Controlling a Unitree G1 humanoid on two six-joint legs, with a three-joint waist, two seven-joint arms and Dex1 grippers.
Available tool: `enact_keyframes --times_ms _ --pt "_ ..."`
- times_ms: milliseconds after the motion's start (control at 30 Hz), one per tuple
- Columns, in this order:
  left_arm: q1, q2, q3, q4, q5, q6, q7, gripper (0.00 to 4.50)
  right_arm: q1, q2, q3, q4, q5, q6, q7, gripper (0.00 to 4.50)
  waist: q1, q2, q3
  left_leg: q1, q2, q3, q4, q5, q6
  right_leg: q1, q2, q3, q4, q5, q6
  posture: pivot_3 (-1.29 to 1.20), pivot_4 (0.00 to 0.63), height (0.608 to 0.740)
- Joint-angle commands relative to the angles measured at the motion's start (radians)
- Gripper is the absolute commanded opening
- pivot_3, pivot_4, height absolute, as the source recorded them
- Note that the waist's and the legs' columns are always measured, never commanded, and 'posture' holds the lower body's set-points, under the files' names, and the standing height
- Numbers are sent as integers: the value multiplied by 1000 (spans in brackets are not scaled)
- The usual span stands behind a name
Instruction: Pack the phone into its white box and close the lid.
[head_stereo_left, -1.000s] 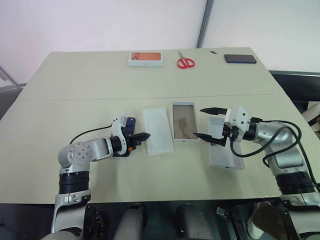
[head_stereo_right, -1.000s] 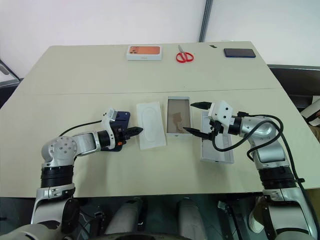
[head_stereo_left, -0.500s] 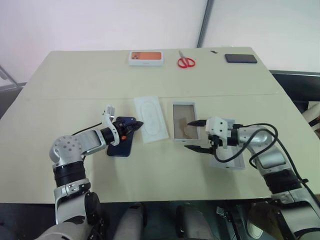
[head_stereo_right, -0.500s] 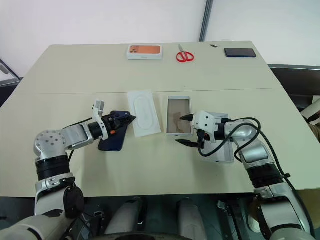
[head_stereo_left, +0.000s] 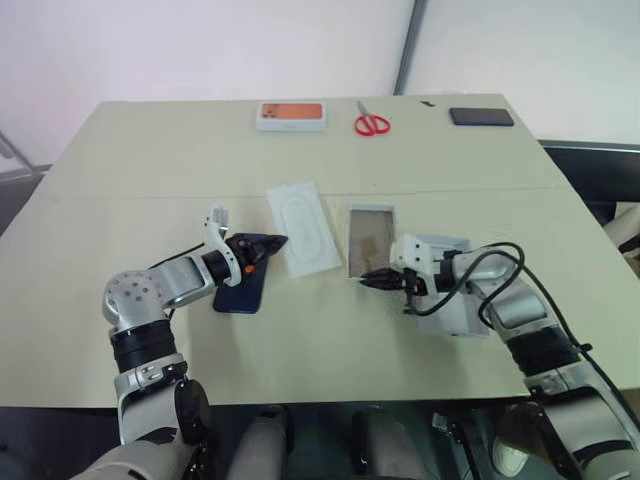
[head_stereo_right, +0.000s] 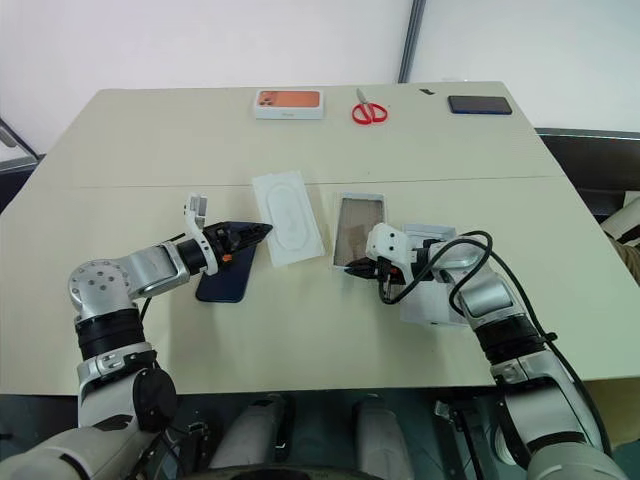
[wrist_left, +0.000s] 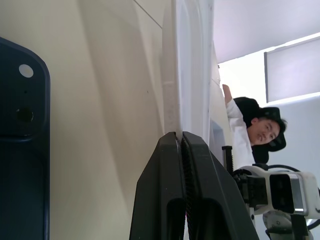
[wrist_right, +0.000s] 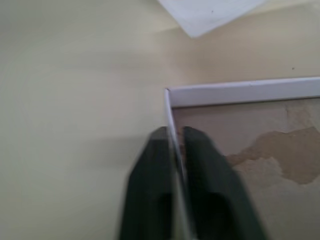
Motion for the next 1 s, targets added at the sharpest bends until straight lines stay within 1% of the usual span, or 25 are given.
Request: enact_keyframes --times_ms 33,100,167,267,367,500,533,600,667,733,867,1000 --pt "-35 10 34 -9 -50 7 16 0 3 3 3 -76 11 26 12 42 1 0 0 0 0 0 0 0 0 0 0 0 0 0 0 0 150 740" --pt "-71 0 73 17 -95 13 44 0 16 27 5 -131 32 50 -1 42 1 -1 0 0 0 0 0 0 0 0 0 0 0 0 0 0 150 740" --pt "-88 -6 87 27 -116 21 63 0 30 56 6 -183 55 86 -14 42 1 -1 1 0 0 -1 0 0 0 0 0 0 0 0 0 0 150 740" --pt "-91 -10 70 20 -123 29 79 0 67 92 37 -256 42 107 -40 42 1 -1 0 0 0 -1 0 0 0 0 0 0 0 0 0 0 150 740" --pt "-84 -13 64 12 -146 45 87 0 85 115 49 -279 17 103 -85 42 1 -1 0 -1 0 -1 0 0 -1 -1 0 0 0 0 0 0 150 740" --pt "-66 -13 32 -9 -155 68 86 0 95 124 42 -304 55 154 -88 42 1 -1 0 -1 0 -1 0 0 -1 -1 0 0 0 0 0 0 150 740" --pt "-59 -11 20 -15 -154 73 83 0 89 126 38 -301 51 153 -99 609 1 -1 0 -1 0 -1 0 0 -1 -1 0 0 0 0 0 0 150 740" --pt "-45 -10 0 -22 -156 86 76 0 86 112 32 -297 41 133 -100 1383 1 -1 0 -1 0 -1 0 0 -1 -1 0 0 0 0 0 0 150 740" --pt "-34 -5 -21 -26 -149 84 63 0 94 76 12 -323 73 158 -69 2429 1 -1 0 -1 0 0 0 0 -1 -1 0 0 0 0 0 0 150 740" --pt "-32 10 -39 -19 -144 83 42 0 107 36 -18 -356 110 184 -42 3348 2 -1 1 -1 0 -1 0 0 -1 -1 0 0 0 0 0 0 150 740" --pt "-43 49 -115 15 -105 66 -31 0 160 -64 -110 -376 158 179 -11 3348 4 -1 1 -2 0 -1 0 0 -1 -1 0 0 0 0 0 0 150 740" --pt "-65 68 -195 56 -60 41 -110 0 191 -122 -182 -345 159 125 -20 3348 4 -1 1 -1 -1 0 0 0 -1 -1 0 0 0 0 0 0 150 740"
